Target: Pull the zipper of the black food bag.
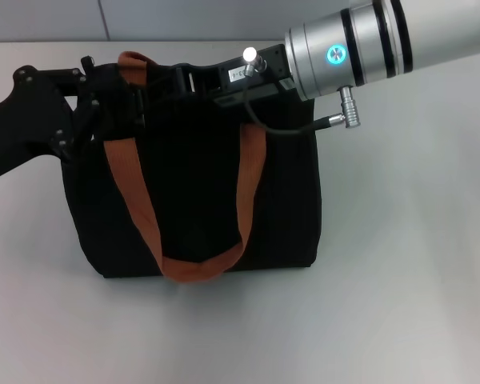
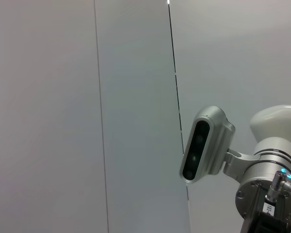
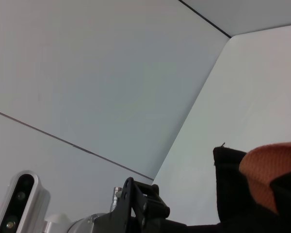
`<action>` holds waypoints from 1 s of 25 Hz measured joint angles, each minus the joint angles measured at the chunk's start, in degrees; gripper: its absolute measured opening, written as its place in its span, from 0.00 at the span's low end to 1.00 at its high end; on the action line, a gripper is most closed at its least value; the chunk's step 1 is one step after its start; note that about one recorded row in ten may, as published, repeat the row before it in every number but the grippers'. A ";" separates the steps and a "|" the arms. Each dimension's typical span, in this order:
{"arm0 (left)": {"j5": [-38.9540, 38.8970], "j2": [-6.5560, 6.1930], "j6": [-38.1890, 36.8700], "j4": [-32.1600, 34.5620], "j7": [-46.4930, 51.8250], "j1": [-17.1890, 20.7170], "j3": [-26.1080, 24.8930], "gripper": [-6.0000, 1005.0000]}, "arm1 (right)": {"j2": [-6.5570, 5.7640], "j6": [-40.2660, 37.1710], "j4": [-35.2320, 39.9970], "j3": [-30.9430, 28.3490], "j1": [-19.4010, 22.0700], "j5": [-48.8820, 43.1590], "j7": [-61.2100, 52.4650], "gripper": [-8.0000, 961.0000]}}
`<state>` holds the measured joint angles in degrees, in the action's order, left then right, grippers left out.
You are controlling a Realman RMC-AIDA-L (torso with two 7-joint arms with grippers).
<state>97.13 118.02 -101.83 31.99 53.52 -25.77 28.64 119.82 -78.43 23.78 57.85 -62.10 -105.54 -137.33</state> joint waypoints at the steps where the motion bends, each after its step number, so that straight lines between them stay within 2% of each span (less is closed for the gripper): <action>1: -0.10 -0.03 0.00 0.00 0.00 0.09 -0.01 0.01 | -0.04 -0.05 0.19 0.00 0.07 -0.01 0.01 0.38; 22: -0.28 -0.25 0.35 0.09 0.77 0.32 -0.07 0.02 | -0.05 0.33 1.00 0.25 0.09 -0.03 1.20 0.37; 25: -0.27 -0.25 0.25 0.09 0.78 0.24 -0.07 0.02 | -0.02 1.25 0.97 0.80 0.03 -0.06 1.99 0.30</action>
<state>96.85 117.77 -101.58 32.08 54.29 -25.54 28.56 119.79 -77.19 24.76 58.65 -62.07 -105.60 -135.34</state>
